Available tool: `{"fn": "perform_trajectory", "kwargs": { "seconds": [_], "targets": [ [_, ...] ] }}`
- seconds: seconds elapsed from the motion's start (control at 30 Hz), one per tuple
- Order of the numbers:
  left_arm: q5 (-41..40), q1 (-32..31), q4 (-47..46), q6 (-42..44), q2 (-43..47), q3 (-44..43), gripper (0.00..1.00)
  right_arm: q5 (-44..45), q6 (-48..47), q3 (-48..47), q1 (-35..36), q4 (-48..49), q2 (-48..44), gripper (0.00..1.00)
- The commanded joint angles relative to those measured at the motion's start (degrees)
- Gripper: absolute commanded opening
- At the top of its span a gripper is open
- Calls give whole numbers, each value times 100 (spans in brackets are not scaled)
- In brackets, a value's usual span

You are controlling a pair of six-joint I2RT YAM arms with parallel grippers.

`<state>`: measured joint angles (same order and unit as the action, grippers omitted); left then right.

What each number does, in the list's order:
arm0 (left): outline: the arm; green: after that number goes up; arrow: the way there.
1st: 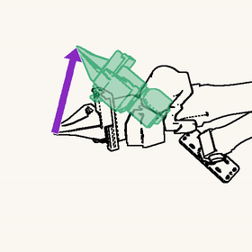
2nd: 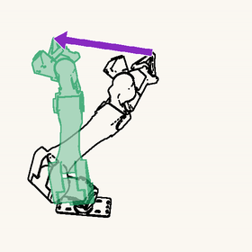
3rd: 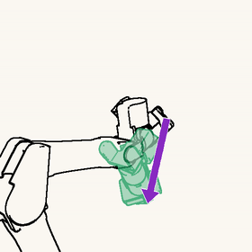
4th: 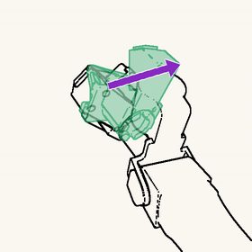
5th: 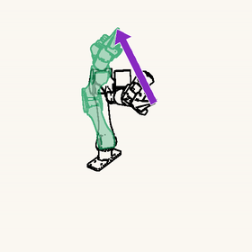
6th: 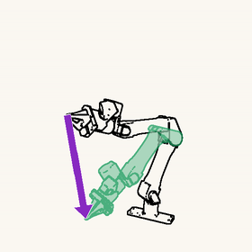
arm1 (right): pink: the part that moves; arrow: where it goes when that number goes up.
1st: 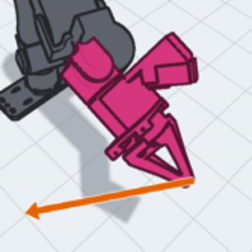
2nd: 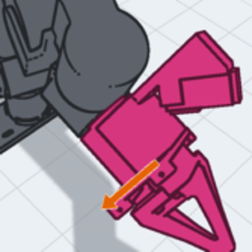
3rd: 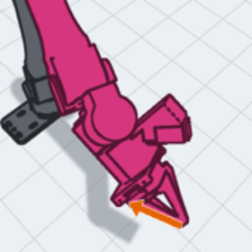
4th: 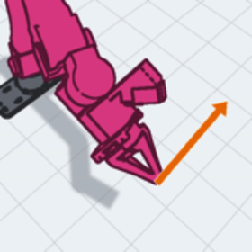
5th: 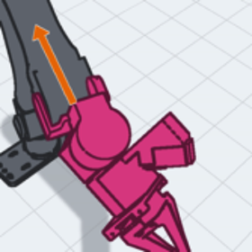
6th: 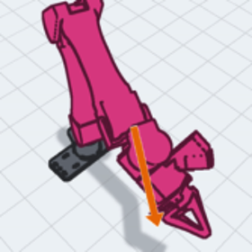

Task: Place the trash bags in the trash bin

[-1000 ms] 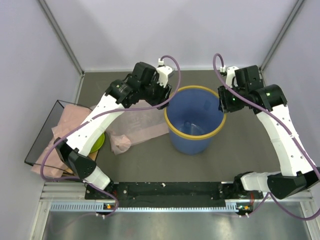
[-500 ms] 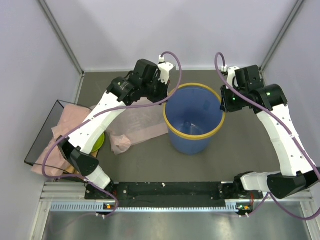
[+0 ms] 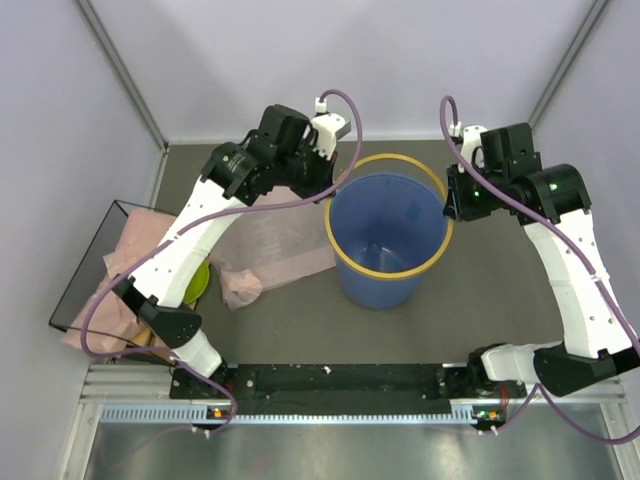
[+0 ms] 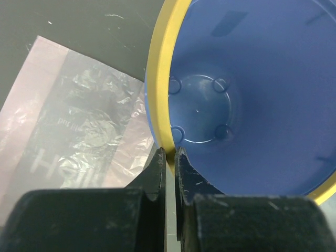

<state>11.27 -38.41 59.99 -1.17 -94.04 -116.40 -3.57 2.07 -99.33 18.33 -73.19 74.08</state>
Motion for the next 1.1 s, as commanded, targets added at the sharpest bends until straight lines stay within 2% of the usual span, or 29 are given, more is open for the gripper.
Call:
{"fn": "perform_trajectory", "kwargs": {
  "seconds": [0.0,0.27,0.47,0.57,0.6,0.7,0.8,0.83,0.87,0.9,0.93,0.97,1.0,1.03,1.07],
  "targets": [
    [727,-43,470,302,-132,-164,0,-432,-408,-447,-22,-274,88,0],
    [1632,-17,462,328,-45,-102,0,-1891,-944,-658,-22,-328,-131,0],
    [2326,36,426,310,245,-111,0,-2928,-681,-667,-22,-328,-131,0],
    [2380,44,549,415,299,-50,0,-2825,-628,-475,-13,-328,-52,0],
    [2467,44,575,477,351,-23,0,-2494,-689,-430,-22,-328,-35,0],
    [2406,44,268,416,570,275,0,-2175,-952,-236,-31,-258,-43,0],
    [2677,62,189,590,702,425,0,-2332,-1295,-105,-31,198,-341,0],
    [2966,106,137,705,764,469,7,-2306,-1392,-43,-40,374,-429,0],
    [2969,184,-142,627,843,486,19,-2262,-1506,70,-31,680,-526,0],
    [3134,577,-598,453,1078,635,41,-2236,-1725,106,-31,753,-605,0],
    [3388,885,-1011,199,1185,958,50,-2235,-1805,133,-40,814,-623,0],
    [3817,1228,-1955,-500,1256,1092,57,-2279,-1911,177,-31,928,-641,0],
    [4030,1814,-2365,-759,1326,1215,66,-2392,-2042,229,-31,1016,-719,0],
    [3945,1985,-2604,-892,1301,1242,66,-2420,-2043,291,-31,1104,-746,0],
    [3423,2100,-2632,-746,1153,1129,67,-2472,-2052,300,-31,1253,-755,0]
  ]
}}
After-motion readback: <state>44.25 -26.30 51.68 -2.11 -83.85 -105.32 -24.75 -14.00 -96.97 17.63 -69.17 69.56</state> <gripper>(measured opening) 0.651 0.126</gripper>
